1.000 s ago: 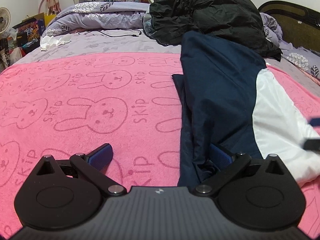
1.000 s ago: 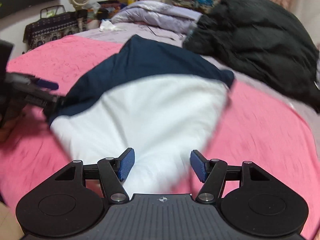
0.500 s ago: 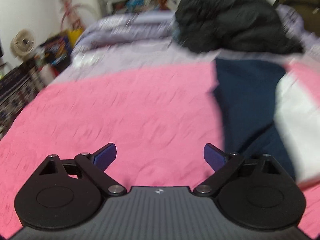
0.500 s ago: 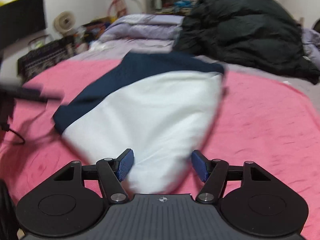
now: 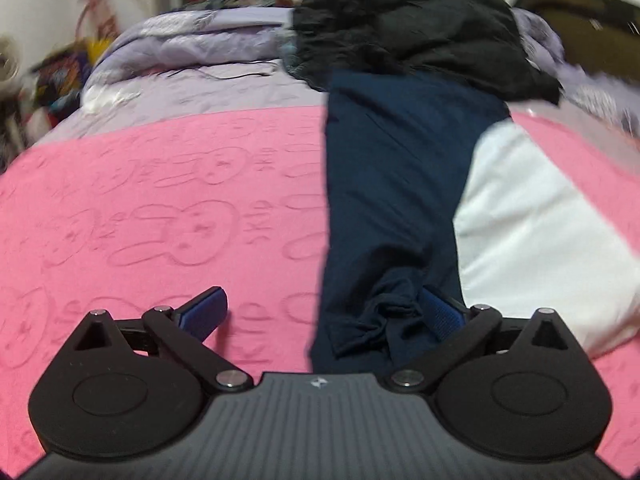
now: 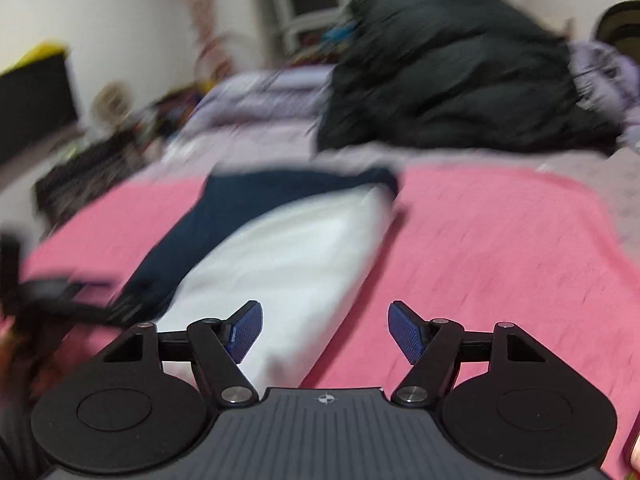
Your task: Fold clothes
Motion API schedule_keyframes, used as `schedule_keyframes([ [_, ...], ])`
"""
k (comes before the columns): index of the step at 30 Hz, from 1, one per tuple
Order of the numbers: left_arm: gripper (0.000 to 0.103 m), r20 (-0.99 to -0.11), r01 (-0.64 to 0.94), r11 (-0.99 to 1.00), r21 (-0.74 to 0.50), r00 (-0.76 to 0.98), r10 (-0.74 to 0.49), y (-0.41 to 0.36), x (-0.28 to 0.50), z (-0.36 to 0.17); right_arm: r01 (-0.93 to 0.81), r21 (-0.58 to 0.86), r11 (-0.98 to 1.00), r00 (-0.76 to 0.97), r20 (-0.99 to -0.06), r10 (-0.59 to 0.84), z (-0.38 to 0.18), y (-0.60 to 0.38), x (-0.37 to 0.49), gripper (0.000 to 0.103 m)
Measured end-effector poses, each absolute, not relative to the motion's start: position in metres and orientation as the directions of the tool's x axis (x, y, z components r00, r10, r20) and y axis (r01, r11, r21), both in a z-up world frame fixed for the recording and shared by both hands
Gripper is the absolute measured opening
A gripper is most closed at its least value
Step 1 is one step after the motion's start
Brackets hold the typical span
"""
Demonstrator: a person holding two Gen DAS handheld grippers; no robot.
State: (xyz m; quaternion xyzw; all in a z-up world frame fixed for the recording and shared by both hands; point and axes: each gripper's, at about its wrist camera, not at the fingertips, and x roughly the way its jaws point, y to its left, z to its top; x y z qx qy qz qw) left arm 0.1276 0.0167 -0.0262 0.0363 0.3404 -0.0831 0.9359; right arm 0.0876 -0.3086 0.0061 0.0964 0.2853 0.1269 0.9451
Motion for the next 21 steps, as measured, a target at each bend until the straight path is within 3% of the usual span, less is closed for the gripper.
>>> schedule_keyframes([
  [2, 0.100, -0.577, 0.160, 0.985, 0.061, 0.811, -0.096, 0.015, 0.126, -0.004, -0.157, 0.287, 0.945, 0.843, -0.460, 0.280, 0.016, -0.315, 0.114, 0.070],
  [4, 0.100, -0.529, 0.211, 0.976, 0.059, 0.836, -0.149, 0.002, 0.125, 0.009, -0.139, 0.238, 0.961, 0.868, -0.437, 0.234, 0.021, -0.307, 0.143, 0.068],
  [5, 0.100, -0.506, 0.242, 0.969, 0.053, 0.843, -0.183, -0.005, 0.125, 0.014, -0.132, 0.205, 0.970, 0.876, -0.434, 0.211, 0.022, -0.301, 0.158, 0.065],
  [7, 0.100, -0.458, 0.305, 0.951, 0.045, 0.852, -0.252, -0.019, 0.124, 0.025, -0.139, 0.142, 0.980, 0.865, -0.464, 0.190, 0.018, -0.283, 0.186, 0.049],
  [9, 0.101, -0.479, 0.366, 0.927, 0.079, 0.830, -0.287, -0.037, 0.125, 0.013, -0.174, 0.137, 0.975, 0.834, -0.507, 0.220, 0.007, -0.264, 0.211, 0.038],
  [12, 0.100, -0.570, 0.375, 0.909, 0.184, 0.794, -0.212, -0.051, 0.129, -0.034, -0.168, 0.037, 0.985, 0.810, -0.564, 0.160, -0.019, -0.244, 0.243, 0.036],
  [16, 0.103, -0.625, 0.296, 0.954, -0.052, 0.735, -0.262, -0.009, 0.141, -0.055, -0.108, -0.010, 0.994, 0.798, -0.597, 0.080, -0.050, -0.245, 0.282, 0.031],
  [19, 0.103, -0.630, 0.262, 0.961, -0.088, 0.733, -0.258, -0.002, 0.143, -0.056, -0.024, -0.013, 1.000, 0.814, -0.581, 0.012, -0.042, -0.247, 0.292, 0.032],
  [21, 0.103, -0.626, 0.269, 0.962, -0.055, 0.741, -0.243, -0.005, 0.142, -0.057, -0.072, 0.002, 0.997, 0.853, -0.517, 0.063, -0.024, -0.239, 0.281, 0.032],
])
